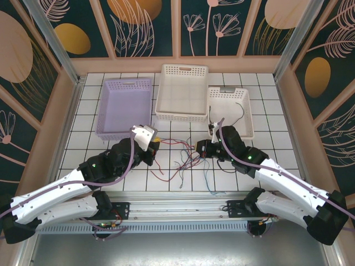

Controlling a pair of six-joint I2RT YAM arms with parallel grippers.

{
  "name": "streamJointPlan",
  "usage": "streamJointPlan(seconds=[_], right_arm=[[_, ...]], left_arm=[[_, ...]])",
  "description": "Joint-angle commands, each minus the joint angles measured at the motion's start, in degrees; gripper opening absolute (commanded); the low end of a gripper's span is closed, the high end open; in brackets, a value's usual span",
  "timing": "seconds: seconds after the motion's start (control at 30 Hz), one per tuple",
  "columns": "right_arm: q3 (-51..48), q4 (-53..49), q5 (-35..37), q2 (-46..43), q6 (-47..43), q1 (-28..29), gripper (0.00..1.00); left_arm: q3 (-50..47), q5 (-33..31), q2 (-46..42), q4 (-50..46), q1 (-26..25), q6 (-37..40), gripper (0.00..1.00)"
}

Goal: Untangle the cables

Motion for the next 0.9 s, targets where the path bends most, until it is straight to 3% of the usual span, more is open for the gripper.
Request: streamJointPlan(seconds=[0.0, 0.43, 0.87], right_arm=[[2.8, -3.8, 5.0, -2.6, -1.1, -1.1, 0.0], [9.8, -14.9, 10.8, -8.2, -8.4, -18.7, 0.0], [13.2, -20.1, 8.9, -11.2, -13.7, -35.9, 0.0]], left_arm=[[-0.8, 0.0, -0.1, 0.0, 0.2, 0.4, 0.0], [-0.2, -3.6, 2.7, -4.1, 0.2, 0.6, 0.0], [1.0, -18.9, -1.6, -13.8, 0.2, -0.5, 0.0]])
